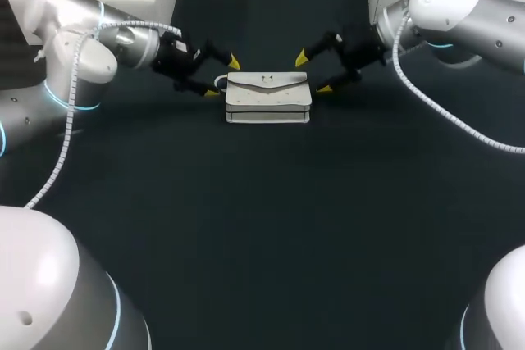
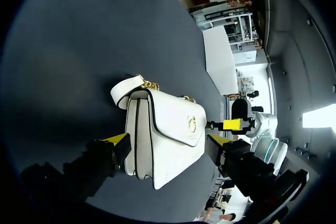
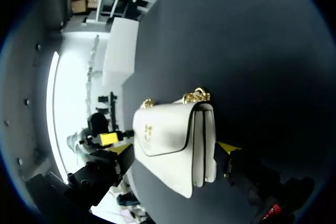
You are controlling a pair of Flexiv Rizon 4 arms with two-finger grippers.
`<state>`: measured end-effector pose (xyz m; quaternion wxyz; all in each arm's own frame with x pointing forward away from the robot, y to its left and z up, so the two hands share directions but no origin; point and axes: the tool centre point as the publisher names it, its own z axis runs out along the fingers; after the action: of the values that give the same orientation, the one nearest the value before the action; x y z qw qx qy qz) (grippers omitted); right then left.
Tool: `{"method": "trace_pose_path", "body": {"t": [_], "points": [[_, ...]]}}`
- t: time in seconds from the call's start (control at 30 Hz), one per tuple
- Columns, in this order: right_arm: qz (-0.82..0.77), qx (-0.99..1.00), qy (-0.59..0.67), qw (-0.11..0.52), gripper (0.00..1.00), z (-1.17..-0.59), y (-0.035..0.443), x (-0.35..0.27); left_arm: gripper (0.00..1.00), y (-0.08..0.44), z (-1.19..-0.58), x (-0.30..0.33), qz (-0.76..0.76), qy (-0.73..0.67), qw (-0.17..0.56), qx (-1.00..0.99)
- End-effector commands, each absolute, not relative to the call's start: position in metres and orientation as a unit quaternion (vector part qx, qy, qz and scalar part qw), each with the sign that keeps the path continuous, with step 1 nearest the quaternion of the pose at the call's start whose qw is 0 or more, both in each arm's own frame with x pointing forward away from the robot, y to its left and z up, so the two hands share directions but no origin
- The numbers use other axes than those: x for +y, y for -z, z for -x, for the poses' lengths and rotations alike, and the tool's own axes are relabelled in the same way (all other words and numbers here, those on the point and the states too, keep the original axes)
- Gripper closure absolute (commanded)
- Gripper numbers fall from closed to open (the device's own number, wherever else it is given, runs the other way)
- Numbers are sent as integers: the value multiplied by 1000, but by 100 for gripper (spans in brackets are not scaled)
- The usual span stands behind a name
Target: Pick up the bag, open it, inspect its contents, close it, and place it on the opposite side
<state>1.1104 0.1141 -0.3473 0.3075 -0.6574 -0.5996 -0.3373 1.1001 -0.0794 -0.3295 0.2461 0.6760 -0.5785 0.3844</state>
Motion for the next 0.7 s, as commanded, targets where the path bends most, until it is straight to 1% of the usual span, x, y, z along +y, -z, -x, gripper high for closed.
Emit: {"method": "trace_pose_path", "body": {"t": [0.03,0.1,0.13,0.2,0.23,0.27,0.3,0.37,0.47,0.57,0.6,0.67,0.7], "points": [[643,-596,339,341,0,-1120,355,114,1,338,-1107,-84,-671,-393,257,-574],[642,-593,341,346,0,-1121,355,115,2,339,-1109,-85,-673,-396,258,-569],[641,-592,343,348,3,-1122,355,115,7,340,-1109,-85,-672,-398,259,-568],[639,-590,345,353,5,-1123,355,117,14,340,-1110,-86,-674,-401,260,-564],[638,-590,345,355,9,-1124,355,118,15,340,-1111,-86,-672,-404,262,-563],[636,-590,345,359,10,-1124,355,119,15,340,-1111,-87,-672,-405,262,-561],[634,-591,346,360,14,-1125,354,120,14,341,-1112,-87,-673,-405,262,-561],[629,-589,350,367,17,-1126,353,122,15,342,-1113,-89,-673,-408,265,-558],[624,-589,353,374,25,-1126,352,125,16,344,-1116,-91,-673,-410,267,-554],[619,-589,352,382,30,-1126,352,128,15,347,-1119,-92,-675,-409,270,-551],[617,-589,352,385,34,-1127,352,129,15,348,-1120,-93,-676,-408,271,-551],[615,-588,352,389,39,-1126,353,130,17,349,-1121,-93,-676,-410,274,-548],[614,-588,353,391,42,-1126,353,130,16,350,-1122,-94,-677,-410,276,-546]]}}
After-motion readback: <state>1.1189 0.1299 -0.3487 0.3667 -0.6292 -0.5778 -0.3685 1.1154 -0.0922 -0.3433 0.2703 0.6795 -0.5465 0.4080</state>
